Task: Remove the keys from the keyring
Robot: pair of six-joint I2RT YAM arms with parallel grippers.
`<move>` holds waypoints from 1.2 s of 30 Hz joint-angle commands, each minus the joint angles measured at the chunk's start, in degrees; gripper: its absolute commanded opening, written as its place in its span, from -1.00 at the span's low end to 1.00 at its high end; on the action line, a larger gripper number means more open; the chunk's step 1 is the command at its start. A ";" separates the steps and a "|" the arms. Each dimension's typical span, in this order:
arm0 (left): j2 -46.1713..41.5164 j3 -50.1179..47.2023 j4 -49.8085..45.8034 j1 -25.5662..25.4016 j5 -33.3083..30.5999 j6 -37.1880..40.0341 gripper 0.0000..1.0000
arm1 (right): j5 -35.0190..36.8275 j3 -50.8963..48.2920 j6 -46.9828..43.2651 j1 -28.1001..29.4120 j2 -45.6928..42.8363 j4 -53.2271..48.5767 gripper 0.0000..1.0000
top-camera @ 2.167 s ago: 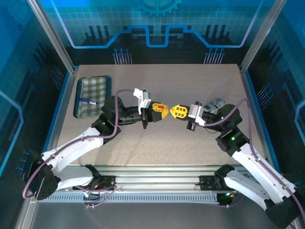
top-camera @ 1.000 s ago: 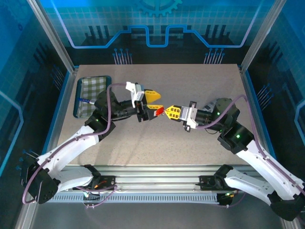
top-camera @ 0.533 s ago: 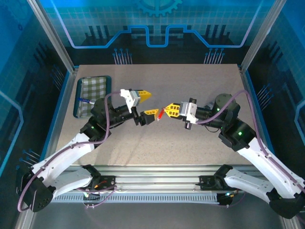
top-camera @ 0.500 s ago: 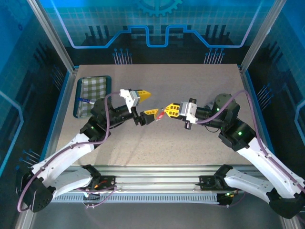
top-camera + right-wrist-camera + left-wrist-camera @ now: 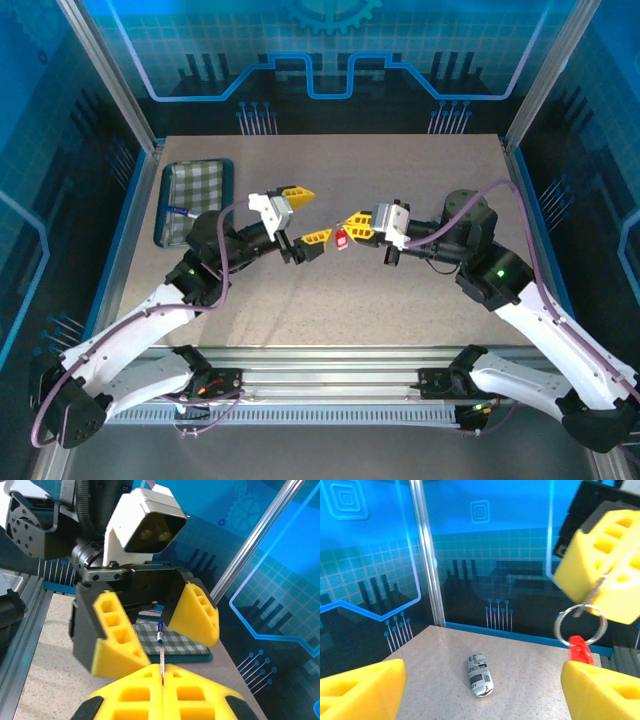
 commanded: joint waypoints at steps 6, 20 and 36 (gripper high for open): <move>1.68 1.13 5.82 -3.65 1.95 3.82 0.66 | 0.49 2.46 2.51 -0.44 0.14 -0.49 -1.00; 5.35 3.04 7.61 -7.41 -1.88 7.11 0.52 | -0.25 1.71 3.61 -0.67 -0.30 0.74 -1.00; 7.39 4.37 9.35 -7.43 -1.13 6.14 -0.50 | -2.17 0.68 5.73 -2.29 -1.00 3.40 -1.00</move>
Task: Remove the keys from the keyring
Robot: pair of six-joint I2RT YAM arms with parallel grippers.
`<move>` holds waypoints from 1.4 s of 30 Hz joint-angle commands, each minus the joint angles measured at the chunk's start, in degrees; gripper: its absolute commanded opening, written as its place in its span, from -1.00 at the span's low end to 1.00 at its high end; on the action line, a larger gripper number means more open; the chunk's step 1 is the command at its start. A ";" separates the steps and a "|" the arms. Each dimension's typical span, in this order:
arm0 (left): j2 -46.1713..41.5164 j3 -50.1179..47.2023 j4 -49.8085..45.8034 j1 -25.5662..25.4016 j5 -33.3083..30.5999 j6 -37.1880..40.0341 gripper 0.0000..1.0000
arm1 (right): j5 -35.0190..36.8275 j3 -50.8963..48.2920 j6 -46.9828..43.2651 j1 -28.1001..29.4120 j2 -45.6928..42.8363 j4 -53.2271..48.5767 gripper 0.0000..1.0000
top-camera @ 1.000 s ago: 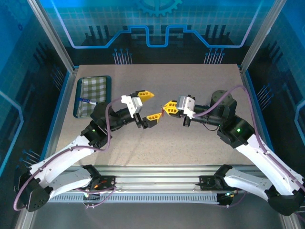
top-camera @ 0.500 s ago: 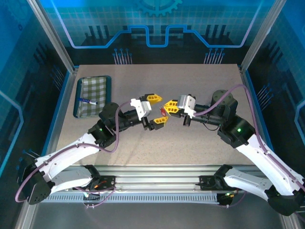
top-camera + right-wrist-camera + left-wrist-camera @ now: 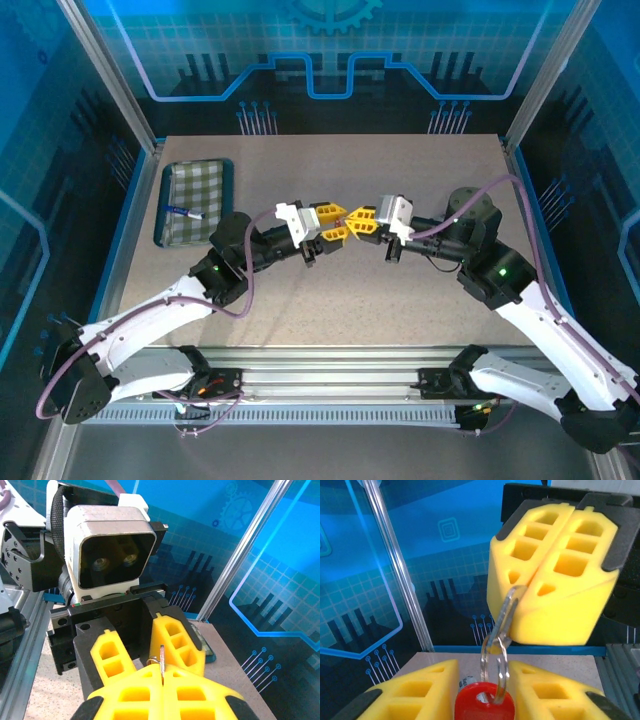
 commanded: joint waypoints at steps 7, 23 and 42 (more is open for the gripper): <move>-0.70 2.06 -0.24 -0.25 -0.86 0.76 -1.00 | -2.75 -1.03 2.86 -2.52 -1.43 4.12 -1.00; -2.53 4.01 -7.27 -0.23 -3.93 5.07 -1.00 | -5.48 -10.48 -3.81 -4.20 -6.57 11.82 -1.00; -1.87 9.29 -18.97 -0.24 -1.78 3.09 -1.00 | 12.95 -9.46 -27.56 11.03 -4.93 5.93 -1.00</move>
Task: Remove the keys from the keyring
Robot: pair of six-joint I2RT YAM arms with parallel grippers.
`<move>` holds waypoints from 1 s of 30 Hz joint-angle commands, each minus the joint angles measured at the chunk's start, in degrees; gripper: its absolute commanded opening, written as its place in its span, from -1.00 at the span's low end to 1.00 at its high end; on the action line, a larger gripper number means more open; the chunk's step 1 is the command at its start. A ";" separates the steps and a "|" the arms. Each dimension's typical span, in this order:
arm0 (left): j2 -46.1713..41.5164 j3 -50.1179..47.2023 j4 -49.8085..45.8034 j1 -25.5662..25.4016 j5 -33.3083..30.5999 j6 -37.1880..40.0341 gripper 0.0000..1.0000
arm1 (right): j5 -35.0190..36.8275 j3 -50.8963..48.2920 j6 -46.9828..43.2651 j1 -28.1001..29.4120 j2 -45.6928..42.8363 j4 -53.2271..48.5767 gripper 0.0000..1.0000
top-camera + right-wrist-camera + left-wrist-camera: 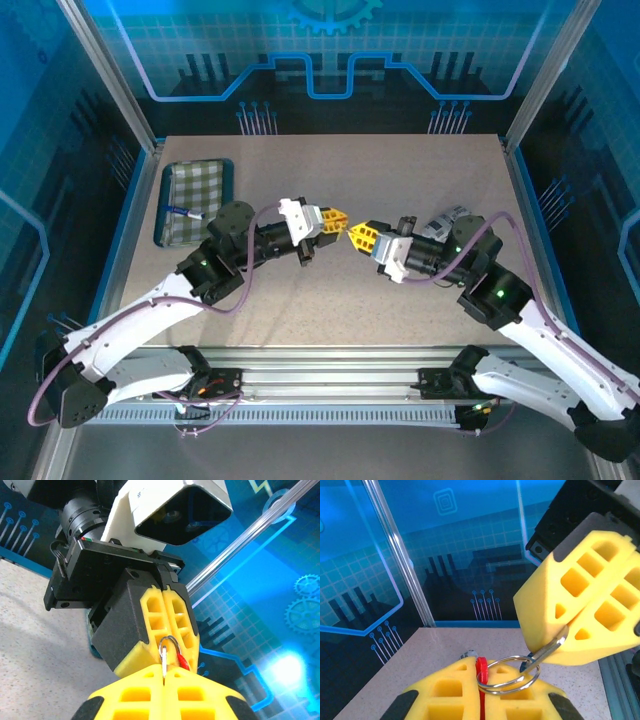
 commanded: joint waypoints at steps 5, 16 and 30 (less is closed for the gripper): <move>-0.23 2.15 -2.58 -0.14 -0.51 -0.78 -1.00 | 1.71 2.29 0.98 1.99 2.20 0.15 -1.00; -0.63 -0.77 2.30 -0.20 2.80 -3.50 0.01 | -13.83 8.10 22.31 -7.16 4.78 -0.40 -1.00; -1.13 -1.32 7.91 0.78 2.48 -6.26 0.23 | -34.52 6.80 53.53 -20.78 9.62 18.01 -1.00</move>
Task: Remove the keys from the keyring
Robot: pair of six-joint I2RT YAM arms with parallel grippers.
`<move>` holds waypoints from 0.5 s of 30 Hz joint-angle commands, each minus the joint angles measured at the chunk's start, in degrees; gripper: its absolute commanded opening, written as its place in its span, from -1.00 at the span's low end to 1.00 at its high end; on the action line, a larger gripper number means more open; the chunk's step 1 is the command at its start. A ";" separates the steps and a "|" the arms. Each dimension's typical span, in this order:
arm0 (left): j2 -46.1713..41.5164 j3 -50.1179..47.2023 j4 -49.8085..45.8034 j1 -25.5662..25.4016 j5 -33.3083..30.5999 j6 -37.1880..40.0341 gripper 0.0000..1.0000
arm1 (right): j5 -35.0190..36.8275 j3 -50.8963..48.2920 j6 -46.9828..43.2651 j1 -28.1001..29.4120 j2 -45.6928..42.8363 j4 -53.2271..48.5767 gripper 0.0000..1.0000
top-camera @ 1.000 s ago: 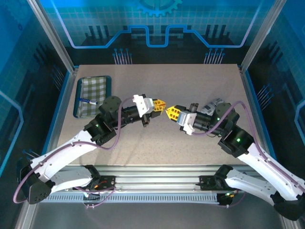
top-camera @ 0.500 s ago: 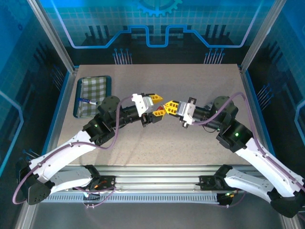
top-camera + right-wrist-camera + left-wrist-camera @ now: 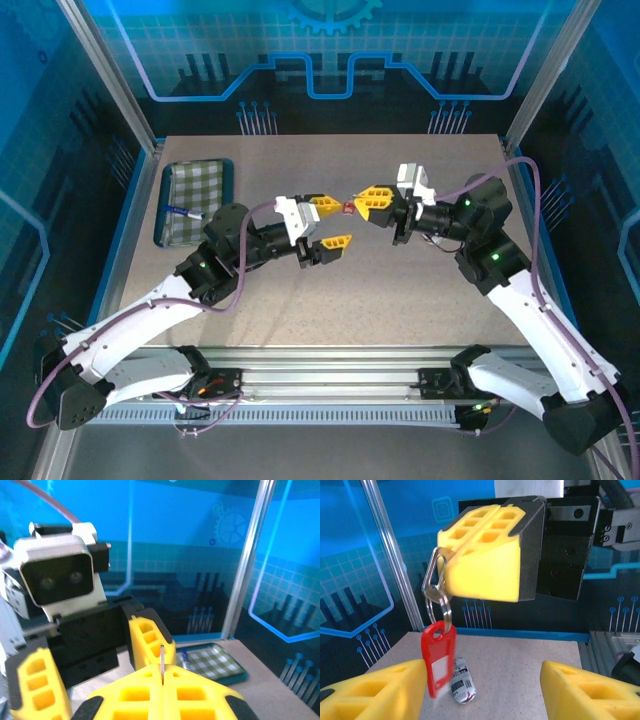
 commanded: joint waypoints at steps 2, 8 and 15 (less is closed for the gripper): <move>-0.13 -0.56 7.11 2.42 2.19 -3.07 0.22 | -7.95 -0.73 12.84 -2.22 0.48 12.73 -1.00; -0.33 -0.52 11.11 5.82 6.48 -7.39 0.19 | -9.88 -0.85 17.55 -2.57 2.15 16.30 -1.00; 0.23 1.09 9.29 5.52 9.02 -7.28 0.35 | -8.49 -1.88 19.14 -2.56 2.68 17.77 -1.00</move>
